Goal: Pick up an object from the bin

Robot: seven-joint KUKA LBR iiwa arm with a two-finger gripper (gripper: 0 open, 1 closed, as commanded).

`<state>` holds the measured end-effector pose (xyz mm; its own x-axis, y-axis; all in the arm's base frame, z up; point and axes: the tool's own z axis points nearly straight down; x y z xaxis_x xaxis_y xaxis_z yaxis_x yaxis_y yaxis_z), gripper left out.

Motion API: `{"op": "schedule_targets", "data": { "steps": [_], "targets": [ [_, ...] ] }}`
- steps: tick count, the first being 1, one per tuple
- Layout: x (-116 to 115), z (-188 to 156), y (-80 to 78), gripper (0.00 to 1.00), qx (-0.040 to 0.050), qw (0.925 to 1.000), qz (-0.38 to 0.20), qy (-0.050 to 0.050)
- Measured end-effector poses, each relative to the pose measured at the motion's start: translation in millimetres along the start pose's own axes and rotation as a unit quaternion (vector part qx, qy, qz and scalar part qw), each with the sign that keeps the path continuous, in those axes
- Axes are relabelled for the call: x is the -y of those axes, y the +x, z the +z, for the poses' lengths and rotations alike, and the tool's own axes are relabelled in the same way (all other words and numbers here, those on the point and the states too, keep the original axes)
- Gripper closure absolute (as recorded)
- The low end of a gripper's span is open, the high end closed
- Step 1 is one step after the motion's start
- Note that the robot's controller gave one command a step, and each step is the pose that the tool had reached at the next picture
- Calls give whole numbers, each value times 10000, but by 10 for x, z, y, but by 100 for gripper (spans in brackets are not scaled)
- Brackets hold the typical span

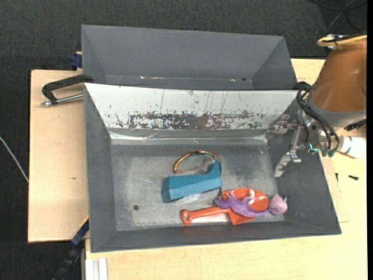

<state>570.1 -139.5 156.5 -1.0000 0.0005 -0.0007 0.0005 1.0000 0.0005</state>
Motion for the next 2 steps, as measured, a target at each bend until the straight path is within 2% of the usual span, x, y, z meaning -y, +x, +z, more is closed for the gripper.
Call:
{"op": "schedule_targets", "data": {
  "steps": [1,2],
  "targets": [
    [-193,-93,306,0,-3,9993,-369,-1],
    [-267,-97,373,0,10,9990,-455,7]
  ]
}}
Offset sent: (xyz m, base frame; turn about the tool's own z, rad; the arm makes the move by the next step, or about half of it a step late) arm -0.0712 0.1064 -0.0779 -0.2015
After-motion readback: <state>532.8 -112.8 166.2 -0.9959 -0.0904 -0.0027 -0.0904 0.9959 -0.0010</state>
